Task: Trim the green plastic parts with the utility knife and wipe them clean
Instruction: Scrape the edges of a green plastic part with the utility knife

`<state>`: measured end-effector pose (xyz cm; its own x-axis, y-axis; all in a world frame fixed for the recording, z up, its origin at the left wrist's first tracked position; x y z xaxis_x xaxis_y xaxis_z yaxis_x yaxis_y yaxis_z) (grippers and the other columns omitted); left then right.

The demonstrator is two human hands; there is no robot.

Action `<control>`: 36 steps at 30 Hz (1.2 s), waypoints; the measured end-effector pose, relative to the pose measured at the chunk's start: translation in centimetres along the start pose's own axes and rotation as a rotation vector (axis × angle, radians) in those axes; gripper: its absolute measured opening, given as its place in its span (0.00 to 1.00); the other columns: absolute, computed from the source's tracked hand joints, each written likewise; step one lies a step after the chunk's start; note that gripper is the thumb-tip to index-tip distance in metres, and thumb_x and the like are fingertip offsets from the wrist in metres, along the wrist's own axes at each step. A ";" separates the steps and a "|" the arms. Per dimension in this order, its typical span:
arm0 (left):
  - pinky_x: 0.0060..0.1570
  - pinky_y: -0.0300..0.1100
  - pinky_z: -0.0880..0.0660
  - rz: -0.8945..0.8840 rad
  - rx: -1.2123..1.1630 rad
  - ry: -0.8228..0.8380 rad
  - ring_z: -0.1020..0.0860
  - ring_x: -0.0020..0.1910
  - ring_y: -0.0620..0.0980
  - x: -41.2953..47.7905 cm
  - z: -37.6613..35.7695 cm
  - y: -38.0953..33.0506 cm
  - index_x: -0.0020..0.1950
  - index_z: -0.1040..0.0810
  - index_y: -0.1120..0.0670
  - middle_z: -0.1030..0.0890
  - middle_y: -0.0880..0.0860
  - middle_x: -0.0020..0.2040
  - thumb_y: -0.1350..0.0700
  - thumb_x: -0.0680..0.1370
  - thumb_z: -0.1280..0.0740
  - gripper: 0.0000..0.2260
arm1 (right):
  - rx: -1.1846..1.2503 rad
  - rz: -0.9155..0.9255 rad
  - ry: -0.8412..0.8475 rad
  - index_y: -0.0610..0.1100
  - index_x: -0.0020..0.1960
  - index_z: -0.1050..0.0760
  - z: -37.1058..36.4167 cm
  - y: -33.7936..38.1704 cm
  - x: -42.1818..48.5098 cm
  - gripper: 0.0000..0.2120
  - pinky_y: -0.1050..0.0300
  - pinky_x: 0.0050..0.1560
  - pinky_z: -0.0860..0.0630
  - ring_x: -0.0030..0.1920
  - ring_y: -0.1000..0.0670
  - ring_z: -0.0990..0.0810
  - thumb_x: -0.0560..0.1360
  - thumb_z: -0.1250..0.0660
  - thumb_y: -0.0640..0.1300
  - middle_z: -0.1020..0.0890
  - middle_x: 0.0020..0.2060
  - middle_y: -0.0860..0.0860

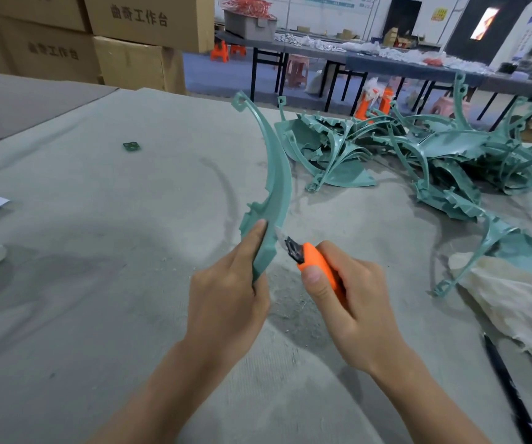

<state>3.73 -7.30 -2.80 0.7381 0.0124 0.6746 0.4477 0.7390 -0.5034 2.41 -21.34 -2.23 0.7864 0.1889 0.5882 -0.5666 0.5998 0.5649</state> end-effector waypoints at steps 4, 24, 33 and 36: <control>0.36 0.42 0.31 0.027 -0.035 -0.007 0.26 0.24 0.51 0.0 0.1 0.1 0.62 0.20 0.59 0.21 0.50 0.30 0.57 0.73 0.43 0.21 | 0.027 -0.016 -0.011 0.43 0.36 0.37 -0.2 -0.2 0.0 0.26 0.57 0.28 0.42 0.25 0.51 0.37 0.81 0.48 0.63 0.36 0.25 0.50; 0.29 0.39 0.35 -0.036 0.075 0.003 0.27 0.22 0.53 0.1 0.2 -0.6 0.58 0.19 0.63 0.21 0.54 0.29 0.60 0.70 0.44 0.21 | -0.005 0.022 0.015 0.44 0.37 0.36 0.3 0.3 0.1 0.23 0.53 0.27 0.39 0.26 0.50 0.35 0.81 0.45 0.62 0.36 0.26 0.52; 0.36 0.40 0.33 -0.167 0.047 -0.104 0.31 0.39 0.55 -0.7 0.5 -2.3 0.57 0.19 0.64 0.17 0.55 0.34 0.63 0.69 0.42 0.21 | -0.012 -0.107 -0.084 0.45 0.34 0.37 1.9 -2.3 0.6 0.23 0.65 0.29 0.44 0.25 0.55 0.39 0.80 0.43 0.59 0.38 0.24 0.54; 0.34 0.39 0.33 -0.174 0.020 -0.065 0.31 0.39 0.54 -0.7 0.1 -2.4 0.57 0.19 0.64 0.18 0.55 0.33 0.63 0.69 0.42 0.21 | -0.010 -0.149 -0.109 0.45 0.34 0.38 2.2 -3.0 0.7 0.24 0.65 0.28 0.43 0.25 0.55 0.39 0.80 0.44 0.60 0.38 0.25 0.55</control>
<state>2.06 -9.04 -2.00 0.6163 -0.0738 0.7840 0.5551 0.7469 -0.3661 4.09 -24.75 -2.25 0.8298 0.0118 0.5580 -0.4426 0.6229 0.6451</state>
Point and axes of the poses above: each hand's wrist, its own x-axis towards the middle knuckle, its own z-axis out of the back of the hand, y = z × x, the point moved 9 cm from there along x, towards the middle knuckle
